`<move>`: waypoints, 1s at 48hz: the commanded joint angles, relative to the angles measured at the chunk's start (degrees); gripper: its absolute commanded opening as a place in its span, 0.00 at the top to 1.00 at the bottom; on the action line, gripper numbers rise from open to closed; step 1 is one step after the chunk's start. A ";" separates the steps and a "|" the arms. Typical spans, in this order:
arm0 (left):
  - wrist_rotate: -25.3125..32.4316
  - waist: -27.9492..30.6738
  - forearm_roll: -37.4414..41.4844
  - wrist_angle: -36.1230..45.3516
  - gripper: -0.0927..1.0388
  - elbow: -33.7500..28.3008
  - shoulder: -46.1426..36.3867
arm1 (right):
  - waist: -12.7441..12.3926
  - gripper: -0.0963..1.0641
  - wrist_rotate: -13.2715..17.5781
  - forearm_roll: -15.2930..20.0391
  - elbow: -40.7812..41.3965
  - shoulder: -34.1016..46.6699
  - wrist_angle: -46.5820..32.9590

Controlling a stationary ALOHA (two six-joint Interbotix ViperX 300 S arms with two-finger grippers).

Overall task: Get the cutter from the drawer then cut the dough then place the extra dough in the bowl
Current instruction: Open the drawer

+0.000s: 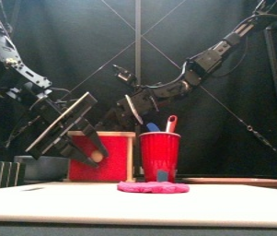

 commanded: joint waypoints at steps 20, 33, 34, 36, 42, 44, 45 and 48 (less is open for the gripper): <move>0.00 -7.73 -3.87 1.93 0.46 -0.79 -1.49 | -0.18 0.87 -0.09 0.09 -0.09 0.00 2.99; 0.00 -9.23 -5.01 2.81 0.46 -1.32 -1.49 | -0.18 0.87 -0.09 0.09 -0.18 0.09 3.08; 0.09 -9.49 -5.19 2.81 0.46 -1.49 -1.49 | -0.18 0.87 -0.09 0.09 -0.18 0.00 3.16; 0.00 -9.76 -5.19 2.72 0.46 -1.67 -1.49 | -0.18 0.87 -0.09 0.09 -0.18 0.00 3.34; 0.00 -10.55 -5.36 2.72 0.46 -1.93 -1.49 | -0.09 0.87 -0.09 0.09 -0.18 0.00 3.78; 0.00 -10.72 -5.63 2.81 0.46 -1.93 -1.32 | -0.18 0.87 -0.09 0.09 -0.18 0.00 3.87; 0.00 -10.81 -5.80 2.81 0.46 -2.02 -1.23 | -0.18 0.87 -0.09 0.09 -0.26 0.09 3.96; 0.00 -10.99 -6.15 2.81 0.46 -1.93 -0.97 | -0.18 0.87 -0.09 0.09 -0.26 0.00 3.87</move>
